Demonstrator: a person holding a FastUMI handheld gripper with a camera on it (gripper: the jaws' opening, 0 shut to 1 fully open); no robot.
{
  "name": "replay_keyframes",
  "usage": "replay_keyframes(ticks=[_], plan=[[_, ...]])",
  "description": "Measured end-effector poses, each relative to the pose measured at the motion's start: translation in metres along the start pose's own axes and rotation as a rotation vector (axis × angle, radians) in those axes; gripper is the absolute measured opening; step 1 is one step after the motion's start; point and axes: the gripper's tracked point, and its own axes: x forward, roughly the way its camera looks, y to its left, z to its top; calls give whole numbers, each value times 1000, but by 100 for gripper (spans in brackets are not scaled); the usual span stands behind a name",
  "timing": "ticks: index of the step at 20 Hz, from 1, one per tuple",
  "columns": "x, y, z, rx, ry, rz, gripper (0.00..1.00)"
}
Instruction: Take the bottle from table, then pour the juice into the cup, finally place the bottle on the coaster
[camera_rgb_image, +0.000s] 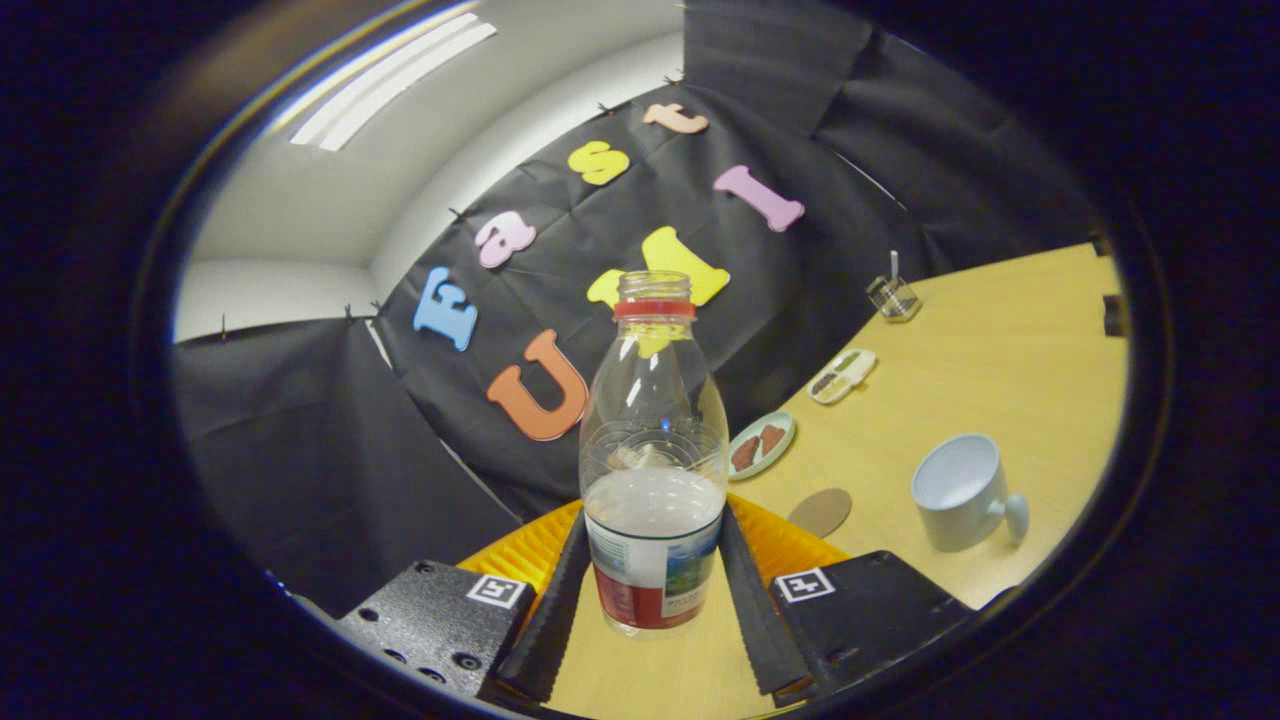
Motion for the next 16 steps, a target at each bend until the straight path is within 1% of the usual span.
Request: replay_keyframes(ticks=[4,7,9,11,14,16], plan=[[-10,28,23,-161,-46,-23,76],[-9,36,37,-264,-73,-58,76],[-4,34,42,-307,-81,-91,76],[5,38,47,-330,-87,-104,76],[25,38,55,-367,-90,-124,76],[42,34,57,-417,-79,-151,76]])
